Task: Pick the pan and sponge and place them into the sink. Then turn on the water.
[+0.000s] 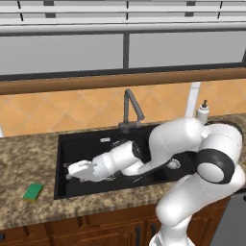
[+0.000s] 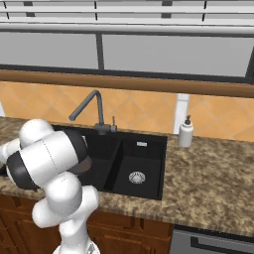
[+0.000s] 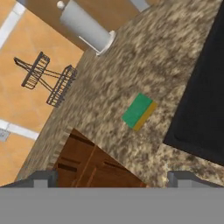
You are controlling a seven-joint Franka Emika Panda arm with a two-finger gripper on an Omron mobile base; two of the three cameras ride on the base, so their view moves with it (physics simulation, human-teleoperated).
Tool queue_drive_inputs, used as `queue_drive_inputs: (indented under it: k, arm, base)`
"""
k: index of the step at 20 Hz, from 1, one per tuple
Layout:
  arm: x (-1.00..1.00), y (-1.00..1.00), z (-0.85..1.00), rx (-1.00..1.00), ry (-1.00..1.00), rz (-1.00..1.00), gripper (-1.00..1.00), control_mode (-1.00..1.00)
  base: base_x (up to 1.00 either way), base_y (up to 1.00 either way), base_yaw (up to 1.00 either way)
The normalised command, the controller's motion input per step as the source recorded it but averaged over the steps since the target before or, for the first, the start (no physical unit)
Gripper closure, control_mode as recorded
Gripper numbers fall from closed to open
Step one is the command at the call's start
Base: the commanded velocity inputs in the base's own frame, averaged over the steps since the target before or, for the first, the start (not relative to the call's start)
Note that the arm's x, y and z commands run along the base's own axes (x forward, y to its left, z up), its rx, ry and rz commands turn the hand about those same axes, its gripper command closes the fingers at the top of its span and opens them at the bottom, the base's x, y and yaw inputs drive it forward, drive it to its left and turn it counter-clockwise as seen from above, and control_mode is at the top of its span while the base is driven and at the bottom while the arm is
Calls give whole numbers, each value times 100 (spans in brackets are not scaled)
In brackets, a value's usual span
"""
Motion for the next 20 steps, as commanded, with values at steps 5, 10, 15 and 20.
queue_drive_inputs:
  k: [5,10,15,20]
  arm:
    - [2,45,94,-20,31,12,-100,-100]
    - [27,55,96,-22,27,2,-100,-100]
    - [43,68,92,-27,34,0,-100,-100]
    - [53,65,100,-25,40,-1,-100,-100]
  base:
    - [0,0,0]
    - [0,0,0]
    - [0,0,0]
    - [0,0,0]
